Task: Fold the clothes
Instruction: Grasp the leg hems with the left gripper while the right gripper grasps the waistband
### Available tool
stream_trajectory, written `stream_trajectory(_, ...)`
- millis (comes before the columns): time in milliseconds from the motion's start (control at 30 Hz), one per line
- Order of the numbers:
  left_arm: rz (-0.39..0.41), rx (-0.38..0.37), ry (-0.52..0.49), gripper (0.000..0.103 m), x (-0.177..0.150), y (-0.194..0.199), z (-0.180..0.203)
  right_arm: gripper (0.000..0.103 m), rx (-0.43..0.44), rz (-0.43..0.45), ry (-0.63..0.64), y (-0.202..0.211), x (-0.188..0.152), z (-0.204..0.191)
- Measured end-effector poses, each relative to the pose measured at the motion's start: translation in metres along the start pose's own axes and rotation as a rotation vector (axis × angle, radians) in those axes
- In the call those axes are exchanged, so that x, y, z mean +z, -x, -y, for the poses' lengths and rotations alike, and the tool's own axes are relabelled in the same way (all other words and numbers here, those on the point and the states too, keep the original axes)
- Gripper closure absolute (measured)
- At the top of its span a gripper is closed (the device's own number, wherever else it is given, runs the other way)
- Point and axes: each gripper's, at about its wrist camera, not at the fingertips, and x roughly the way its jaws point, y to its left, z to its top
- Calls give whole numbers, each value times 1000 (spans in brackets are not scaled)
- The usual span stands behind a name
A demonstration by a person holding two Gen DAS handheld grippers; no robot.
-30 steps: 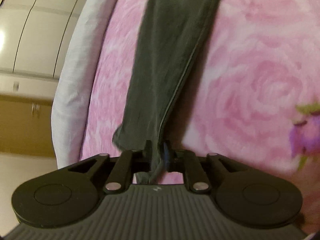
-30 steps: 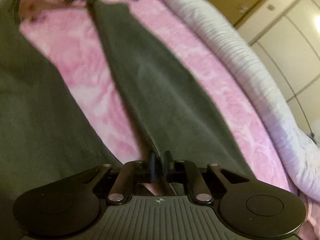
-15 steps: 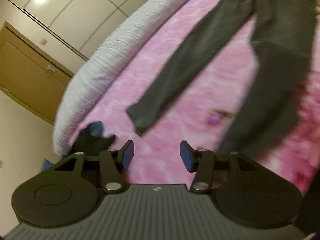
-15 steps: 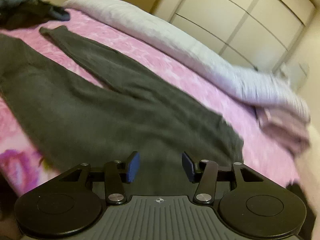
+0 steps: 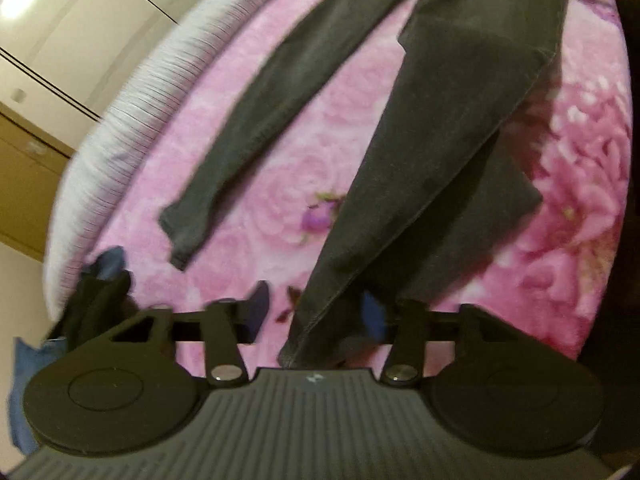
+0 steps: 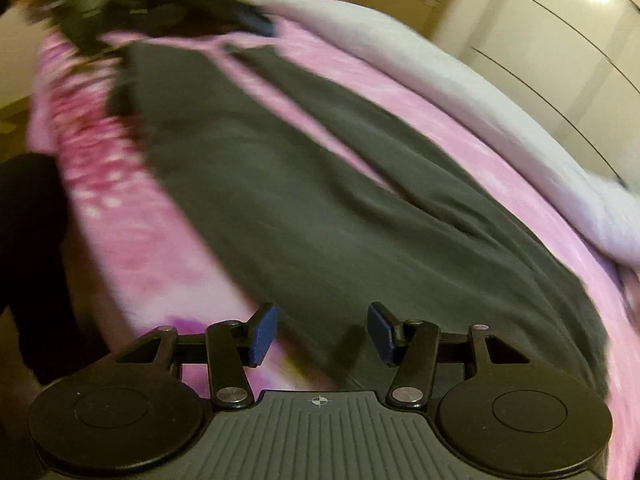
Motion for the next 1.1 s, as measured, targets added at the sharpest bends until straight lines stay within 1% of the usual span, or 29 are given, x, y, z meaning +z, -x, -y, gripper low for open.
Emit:
stream_trajectory(33, -6, 13, -7, 93, 2, 1, -3, 49, 23, 8, 45, -6, 5, -9)
stream_trajectory(67, 4, 59, -23, 94, 4, 7, -7, 48, 34, 12, 93, -12, 10, -16)
stream_trajectory(133, 44, 214, -45, 95, 10, 26, -18, 48, 43, 19, 171, -23, 17, -28)
stream_trajectory(167, 69, 316, -62, 95, 13, 41, -21, 48, 42, 22, 200, -26, 20, -33)
stream_trajectory(200, 85, 401, -89, 93, 14, 53, -20, 48, 35, 32, 218, -27, 22, -36)
stream_trajectory(233, 89, 466, -118, 93, 13, 63, -15, 47, 28, 51, 226, -25, 24, -38)
stream_trajectory(300, 51, 539, -163, 93, 7, 70, 1, 45, 31, 63, 211, -26, 26, -36)
stream_trajectory(333, 12, 523, -180, 93, 1, 65, 12, 45, 36, 63, 196, -26, 26, -34)
stream_trajectory(400, -43, 432, -198, 93, -16, 51, 39, 45, 35, 57, 163, -25, 21, -32)
stream_trajectory(467, -93, 347, -205, 93, -32, 36, 64, 44, 15, 36, 151, -26, 14, -32)
stream_trajectory(533, -132, 320, -219, 92, -45, 26, 83, 44, -1, 29, 142, -19, 5, -30)
stream_trajectory(567, -143, 315, -218, 92, -49, 23, 89, 44, -21, 29, 117, -14, 0, -25)
stream_trajectory(633, -142, 314, -208, 88, -53, 20, 94, 44, -63, 30, 63, -1, -12, -14)
stream_trajectory(700, -127, 330, -208, 67, -54, 20, 95, 44, -121, 37, -55, 15, -28, 7)
stream_trajectory(733, -114, 341, -219, 65, -53, 20, 96, 44, -161, 37, -132, 23, -38, 20)
stream_trajectory(833, -91, 355, -271, 64, -47, 13, 98, 44, -267, 34, -396, 49, -73, 61)
stream_trajectory(900, -85, 349, -290, 64, -45, 7, 93, 44, -317, 41, -628, 68, -104, 91)
stream_trajectory(1033, -83, 352, -337, 65, -42, -8, 89, 43, -364, 93, -1058, 100, -168, 141)
stream_trajectory(1067, -82, 358, -348, 65, -41, -11, 89, 43, -369, 122, -1149, 106, -183, 152)
stream_trajectory(1100, -83, 360, -355, 69, -39, -14, 88, 42, -373, 153, -1238, 112, -197, 163)
